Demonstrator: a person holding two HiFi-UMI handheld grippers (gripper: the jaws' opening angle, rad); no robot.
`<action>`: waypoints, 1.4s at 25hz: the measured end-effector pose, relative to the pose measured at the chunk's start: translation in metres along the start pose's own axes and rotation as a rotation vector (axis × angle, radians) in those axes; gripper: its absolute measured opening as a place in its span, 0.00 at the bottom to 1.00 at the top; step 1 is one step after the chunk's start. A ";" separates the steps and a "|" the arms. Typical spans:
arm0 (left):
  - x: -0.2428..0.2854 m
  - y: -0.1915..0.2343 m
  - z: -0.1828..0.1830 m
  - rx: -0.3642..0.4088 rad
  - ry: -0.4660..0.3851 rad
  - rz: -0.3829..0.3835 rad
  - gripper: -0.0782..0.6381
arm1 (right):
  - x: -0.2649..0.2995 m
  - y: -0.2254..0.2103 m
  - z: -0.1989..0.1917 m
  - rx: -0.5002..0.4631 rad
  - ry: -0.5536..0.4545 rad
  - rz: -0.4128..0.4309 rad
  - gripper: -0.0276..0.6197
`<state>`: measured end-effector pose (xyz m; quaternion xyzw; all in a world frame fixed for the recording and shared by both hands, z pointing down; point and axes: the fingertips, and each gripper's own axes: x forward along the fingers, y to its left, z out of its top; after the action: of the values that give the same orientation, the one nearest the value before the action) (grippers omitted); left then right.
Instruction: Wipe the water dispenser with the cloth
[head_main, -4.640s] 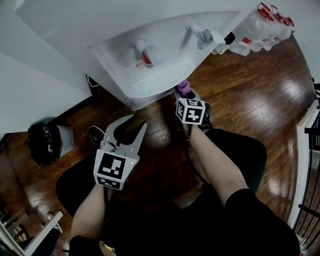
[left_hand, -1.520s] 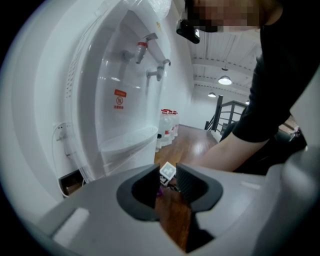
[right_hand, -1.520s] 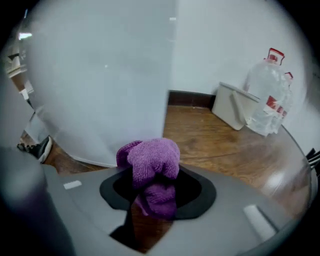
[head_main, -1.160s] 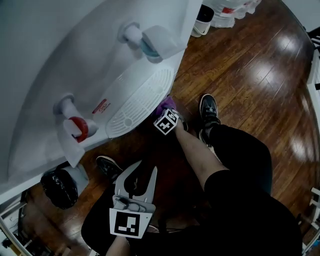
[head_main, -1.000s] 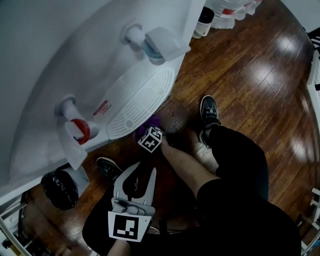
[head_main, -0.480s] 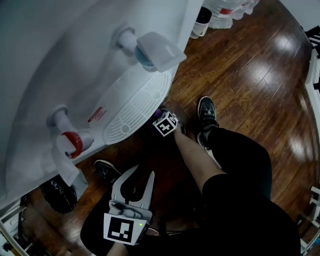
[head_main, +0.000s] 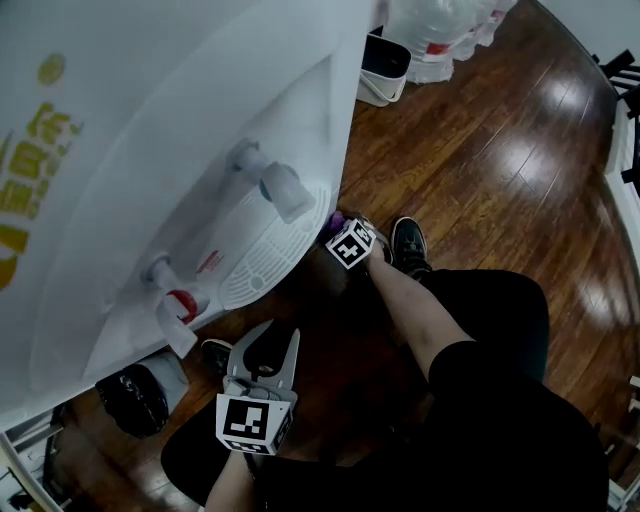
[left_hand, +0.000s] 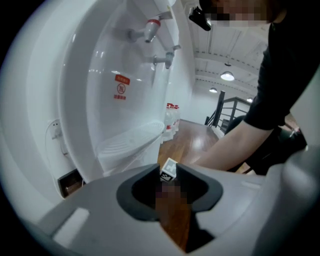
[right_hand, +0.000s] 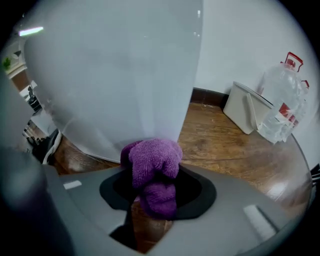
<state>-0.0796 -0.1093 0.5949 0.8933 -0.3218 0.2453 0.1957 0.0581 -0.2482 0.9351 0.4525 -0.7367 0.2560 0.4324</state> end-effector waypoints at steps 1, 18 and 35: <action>0.005 0.001 -0.001 0.004 0.014 -0.005 0.28 | -0.007 0.004 -0.004 0.017 0.002 0.010 0.30; -0.148 -0.084 0.146 -0.102 -0.334 -0.045 0.32 | -0.375 0.098 0.146 -0.051 -0.484 0.433 0.30; -0.272 -0.213 0.239 -0.305 -0.409 -0.908 0.70 | -0.723 0.270 0.160 -1.232 -1.226 0.496 0.29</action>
<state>-0.0448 0.0523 0.2083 0.9339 0.0344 -0.0934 0.3435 -0.0901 0.0752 0.2313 0.0259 -0.9209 -0.3839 0.0622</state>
